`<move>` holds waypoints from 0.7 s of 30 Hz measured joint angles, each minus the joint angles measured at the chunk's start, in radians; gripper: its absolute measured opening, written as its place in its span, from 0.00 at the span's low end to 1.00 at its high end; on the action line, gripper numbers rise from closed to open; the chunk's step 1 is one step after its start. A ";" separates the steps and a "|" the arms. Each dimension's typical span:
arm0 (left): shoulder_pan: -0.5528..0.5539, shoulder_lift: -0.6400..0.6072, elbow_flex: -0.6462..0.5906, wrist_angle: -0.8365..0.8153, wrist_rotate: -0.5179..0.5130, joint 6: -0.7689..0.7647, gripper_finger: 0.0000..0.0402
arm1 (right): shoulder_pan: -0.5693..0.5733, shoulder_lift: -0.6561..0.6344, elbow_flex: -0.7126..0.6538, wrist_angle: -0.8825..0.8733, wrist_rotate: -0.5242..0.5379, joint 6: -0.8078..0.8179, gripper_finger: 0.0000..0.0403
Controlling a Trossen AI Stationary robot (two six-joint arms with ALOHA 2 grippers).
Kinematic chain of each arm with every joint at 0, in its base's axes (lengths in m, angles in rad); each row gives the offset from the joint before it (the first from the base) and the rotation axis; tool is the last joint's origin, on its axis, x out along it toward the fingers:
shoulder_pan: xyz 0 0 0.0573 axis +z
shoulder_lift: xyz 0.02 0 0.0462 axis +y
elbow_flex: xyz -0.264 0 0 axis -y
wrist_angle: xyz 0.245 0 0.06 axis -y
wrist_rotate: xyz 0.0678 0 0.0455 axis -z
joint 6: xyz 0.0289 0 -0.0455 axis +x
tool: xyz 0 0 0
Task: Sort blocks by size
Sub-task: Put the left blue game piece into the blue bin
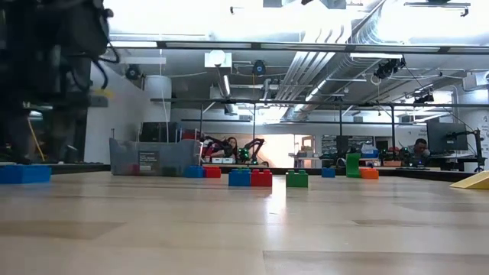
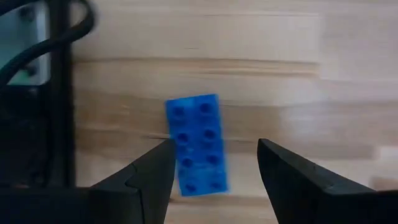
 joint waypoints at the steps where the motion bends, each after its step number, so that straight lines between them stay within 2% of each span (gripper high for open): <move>1: -0.008 0.006 -0.010 0.002 -0.002 -0.021 0.52 | -0.005 0.000 0.000 0.000 -0.003 -0.001 0.92; 11: -0.034 0.120 -0.009 0.008 -0.016 -0.124 0.52 | -0.021 0.000 0.000 -0.003 -0.031 -0.005 0.92; 18: -0.084 0.216 -0.009 0.012 -0.017 -0.283 0.52 | -0.021 0.000 0.000 -0.003 -0.038 0.004 0.92; 21: -0.087 0.258 -0.009 0.063 -0.036 -0.300 0.52 | -0.021 0.000 0.000 -0.003 -0.038 0.004 0.92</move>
